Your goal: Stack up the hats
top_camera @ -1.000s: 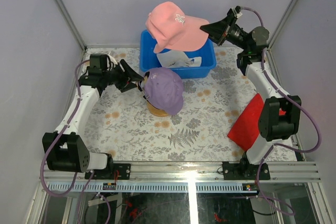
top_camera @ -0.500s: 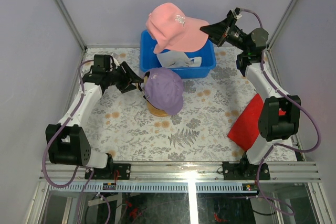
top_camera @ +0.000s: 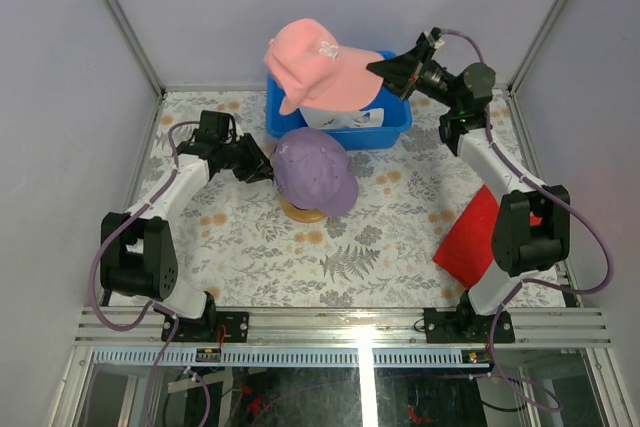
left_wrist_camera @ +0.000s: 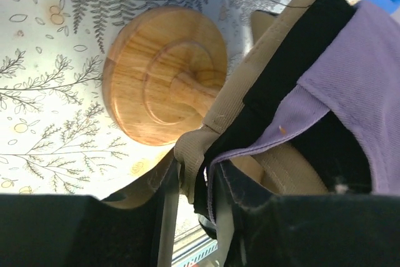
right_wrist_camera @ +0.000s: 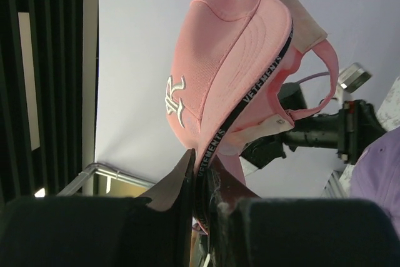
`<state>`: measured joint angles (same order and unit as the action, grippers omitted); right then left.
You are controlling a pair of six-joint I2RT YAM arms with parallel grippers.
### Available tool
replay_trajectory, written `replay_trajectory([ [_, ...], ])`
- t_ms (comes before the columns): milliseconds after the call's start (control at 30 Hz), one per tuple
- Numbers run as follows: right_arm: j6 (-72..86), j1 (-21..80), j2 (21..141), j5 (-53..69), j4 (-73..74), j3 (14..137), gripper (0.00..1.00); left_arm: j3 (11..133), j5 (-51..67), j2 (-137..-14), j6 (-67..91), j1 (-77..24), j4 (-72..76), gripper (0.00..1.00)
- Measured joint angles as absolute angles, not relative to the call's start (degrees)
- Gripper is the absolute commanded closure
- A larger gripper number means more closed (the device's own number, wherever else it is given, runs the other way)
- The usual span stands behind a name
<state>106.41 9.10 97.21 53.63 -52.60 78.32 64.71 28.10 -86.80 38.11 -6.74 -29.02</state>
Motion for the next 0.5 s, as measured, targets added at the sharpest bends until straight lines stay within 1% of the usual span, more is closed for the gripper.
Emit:
replay_trajectory([
  [267, 105.6, 19.8, 96.5, 50.1, -53.0, 72.5, 1.00, 58.6, 27.6, -87.4, 38.0, -6.8, -25.9, 0.82],
  [500, 105.6, 21.9, 96.7, 47.4, -55.3, 67.1, 1.00, 55.5, 28.4, -88.1, 38.4, -6.8, -21.3, 0.85],
])
